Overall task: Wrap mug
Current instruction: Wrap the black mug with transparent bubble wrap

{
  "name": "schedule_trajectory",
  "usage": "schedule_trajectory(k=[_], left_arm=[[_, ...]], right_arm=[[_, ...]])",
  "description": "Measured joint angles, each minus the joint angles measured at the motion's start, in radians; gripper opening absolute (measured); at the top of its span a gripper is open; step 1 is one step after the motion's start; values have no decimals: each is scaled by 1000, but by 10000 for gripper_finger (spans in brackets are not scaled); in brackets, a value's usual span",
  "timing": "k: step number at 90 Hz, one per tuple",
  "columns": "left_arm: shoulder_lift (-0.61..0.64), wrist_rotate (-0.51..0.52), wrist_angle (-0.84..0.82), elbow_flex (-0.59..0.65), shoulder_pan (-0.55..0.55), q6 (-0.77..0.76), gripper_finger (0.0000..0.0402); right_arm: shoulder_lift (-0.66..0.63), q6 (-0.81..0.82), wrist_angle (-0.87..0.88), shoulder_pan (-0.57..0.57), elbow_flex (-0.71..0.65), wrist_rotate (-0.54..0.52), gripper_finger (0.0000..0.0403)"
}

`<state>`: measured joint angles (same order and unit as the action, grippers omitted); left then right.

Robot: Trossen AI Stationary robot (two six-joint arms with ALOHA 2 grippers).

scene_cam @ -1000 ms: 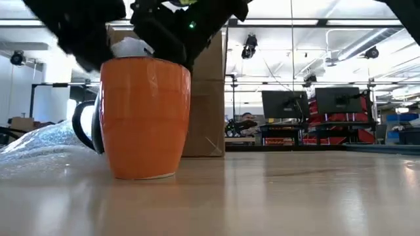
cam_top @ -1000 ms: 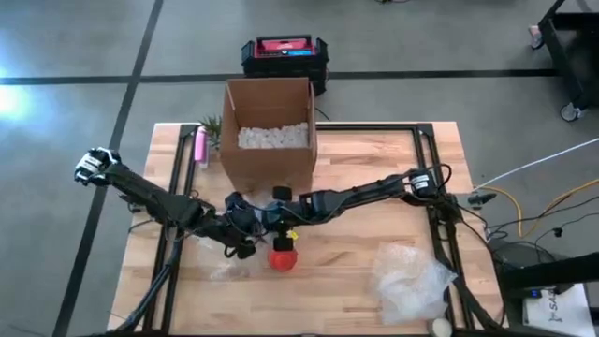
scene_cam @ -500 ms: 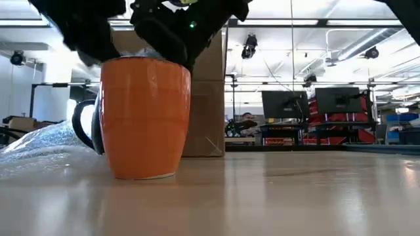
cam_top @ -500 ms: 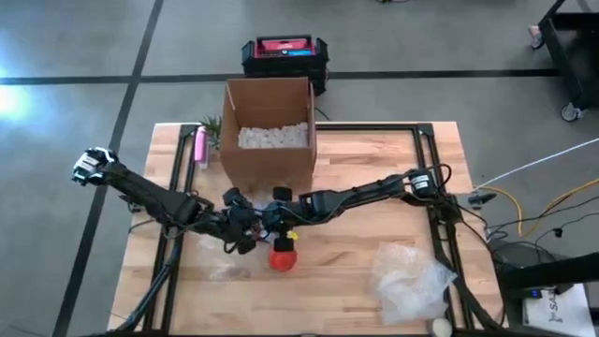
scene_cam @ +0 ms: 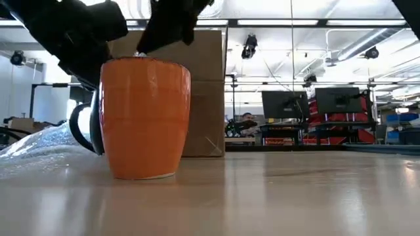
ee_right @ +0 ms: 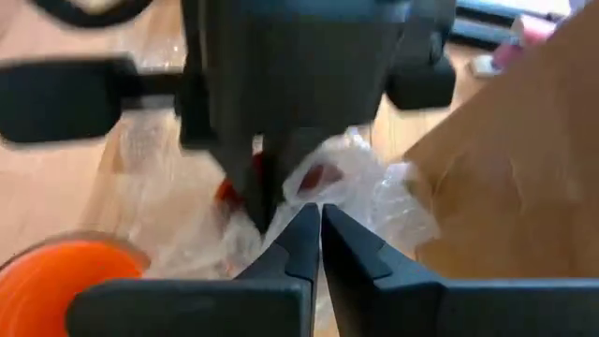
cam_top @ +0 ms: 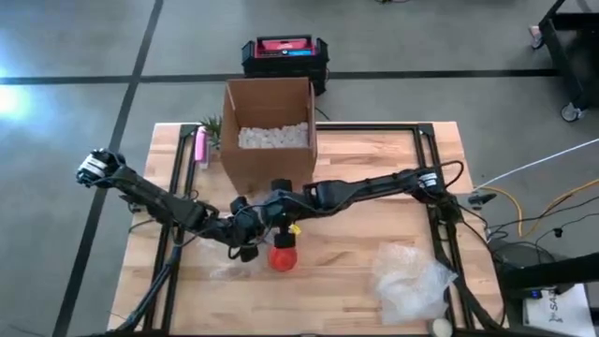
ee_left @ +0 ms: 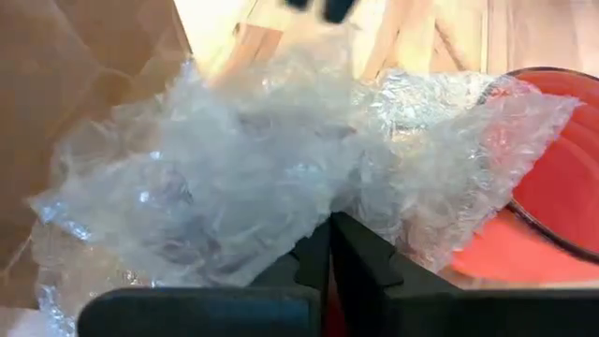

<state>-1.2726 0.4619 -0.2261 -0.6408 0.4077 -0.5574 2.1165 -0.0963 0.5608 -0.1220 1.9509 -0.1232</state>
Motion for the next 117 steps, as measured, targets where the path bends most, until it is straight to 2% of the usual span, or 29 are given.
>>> schedule_trajectory(k=[8, 27, 45, 56, 75, 84, 101, 110, 117], left_arm=[[5, -5, -9, 3, 0, 0, 0], [79, -15, -2, 0, 2, -1, 0], [194, -29, -119, -65, 3, -1, 0], [230, 3, -118, -75, 1, 0, 0], [147, 9, -54, 14, -11, -9, 0], [96, 16, 12, 35, -25, -17, 0], [44, 15, 12, 37, -27, -20, 0], [43, 7, -12, 42, -27, -19, 0], [45, 2, 1, 40, -27, -17, 0]], right_arm=[[18, -8, -74, 8, -29, 0, 0], [107, 34, -49, 28, -64, 47, 0], [122, 36, -43, 23, -62, 64, 0], [123, 34, -45, 25, -59, 63, 0], [118, 16, -23, 28, 5, 63, 0], [117, -6, 67, 30, 54, 62, 0], [92, 0, 273, 30, 184, 64, 0], [95, 19, 322, 21, 197, 107, 0], [96, 27, 291, 17, 188, 149, 0]])
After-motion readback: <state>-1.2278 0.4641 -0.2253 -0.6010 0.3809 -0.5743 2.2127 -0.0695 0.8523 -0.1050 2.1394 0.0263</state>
